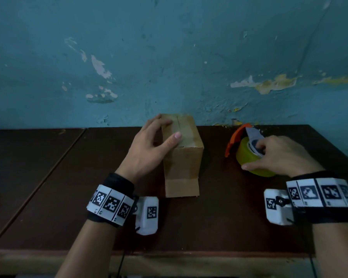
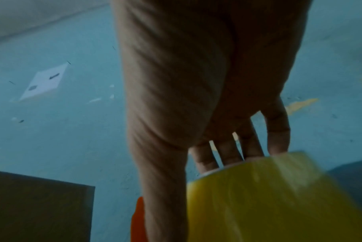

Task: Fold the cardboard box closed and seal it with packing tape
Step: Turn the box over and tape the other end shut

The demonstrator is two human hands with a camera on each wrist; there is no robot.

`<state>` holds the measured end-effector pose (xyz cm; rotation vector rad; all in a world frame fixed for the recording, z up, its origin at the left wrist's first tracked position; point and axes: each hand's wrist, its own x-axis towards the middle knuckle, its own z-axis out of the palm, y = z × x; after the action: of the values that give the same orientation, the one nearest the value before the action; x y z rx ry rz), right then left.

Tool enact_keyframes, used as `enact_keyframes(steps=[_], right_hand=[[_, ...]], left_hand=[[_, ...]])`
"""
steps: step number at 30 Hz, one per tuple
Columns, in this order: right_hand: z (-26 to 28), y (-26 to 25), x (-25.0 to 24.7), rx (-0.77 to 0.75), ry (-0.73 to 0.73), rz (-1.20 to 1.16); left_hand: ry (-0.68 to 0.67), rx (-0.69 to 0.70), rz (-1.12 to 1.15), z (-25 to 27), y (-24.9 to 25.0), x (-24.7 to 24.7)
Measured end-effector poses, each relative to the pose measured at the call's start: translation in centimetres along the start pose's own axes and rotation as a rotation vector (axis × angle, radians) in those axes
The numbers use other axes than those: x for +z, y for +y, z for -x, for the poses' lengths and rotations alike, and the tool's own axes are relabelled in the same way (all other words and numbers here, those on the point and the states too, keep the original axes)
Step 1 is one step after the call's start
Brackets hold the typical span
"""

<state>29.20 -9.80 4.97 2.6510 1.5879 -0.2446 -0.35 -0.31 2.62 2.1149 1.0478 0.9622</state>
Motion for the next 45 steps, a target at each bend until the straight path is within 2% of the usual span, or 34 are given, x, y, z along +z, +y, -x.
enact_keyframes(steps=[5, 7, 9, 13, 16, 19, 23, 25, 27, 29, 32, 36, 39, 41, 45], right_hand=[[-0.5, 0.4, 0.5, -0.095, 0.078, -0.066], [-0.2, 1.1, 0.9, -0.092, 0.105, -0.189], [-0.1, 2.5, 1.5, -0.110, 0.174, -0.502], [0.4, 4.2, 1.4, -0.210, 0.357, -1.345], [0.9, 3.1, 1.2, -0.210, 0.358, -1.867], [1.2, 2.1, 0.9, -0.281, 0.286, -2.146], [1.8, 0.6, 0.6, -0.327, 0.230, -2.274], [1.8, -0.1, 0.7, -0.313, 0.208, -2.338], [1.6, -0.7, 1.0, -0.292, 0.184, -2.368], [1.5, -1.3, 1.1, -0.268, 0.165, -2.379], [1.9, -2.4, 1.0, -0.315, 0.165, -2.384], [2.6, -3.6, 1.0, -0.335, 0.177, -2.354], [2.6, -4.0, 1.2, -0.337, 0.154, -2.330], [2.6, -4.2, 1.4, -0.348, 0.132, -2.316], [2.8, -4.2, 1.5, -0.371, 0.090, -2.290]], left_hand=[[-0.008, -0.013, 0.017, -0.1, 0.0, 0.1], [-0.012, -0.021, 0.018, -0.2, 0.0, 0.2], [-0.007, -0.028, 0.021, -0.3, 0.2, 0.3], [-0.008, -0.041, 0.023, -0.3, 0.7, 0.7], [-0.010, -0.050, 0.037, -0.1, 0.9, 0.8], [-0.003, -0.050, 0.026, -0.1, 0.7, 0.6], [0.106, -0.005, 0.041, 0.0, 1.2, 0.2], [0.225, 0.046, 0.112, -0.1, 1.9, -0.2], [0.276, 0.072, 0.197, -0.1, 2.9, -0.7], [0.205, 0.050, 0.381, 0.0, 4.1, -1.1], [0.060, -0.090, 0.723, 0.6, 6.2, -1.5], [-0.192, -0.253, 0.818, 1.1, 8.1, -1.9], [-0.346, -0.281, 0.871, 1.3, 8.4, -1.7], [-0.360, -0.290, 0.915, 1.3, 8.2, -1.5], [-0.299, -0.298, 0.982, 1.3, 7.4, -1.5]])
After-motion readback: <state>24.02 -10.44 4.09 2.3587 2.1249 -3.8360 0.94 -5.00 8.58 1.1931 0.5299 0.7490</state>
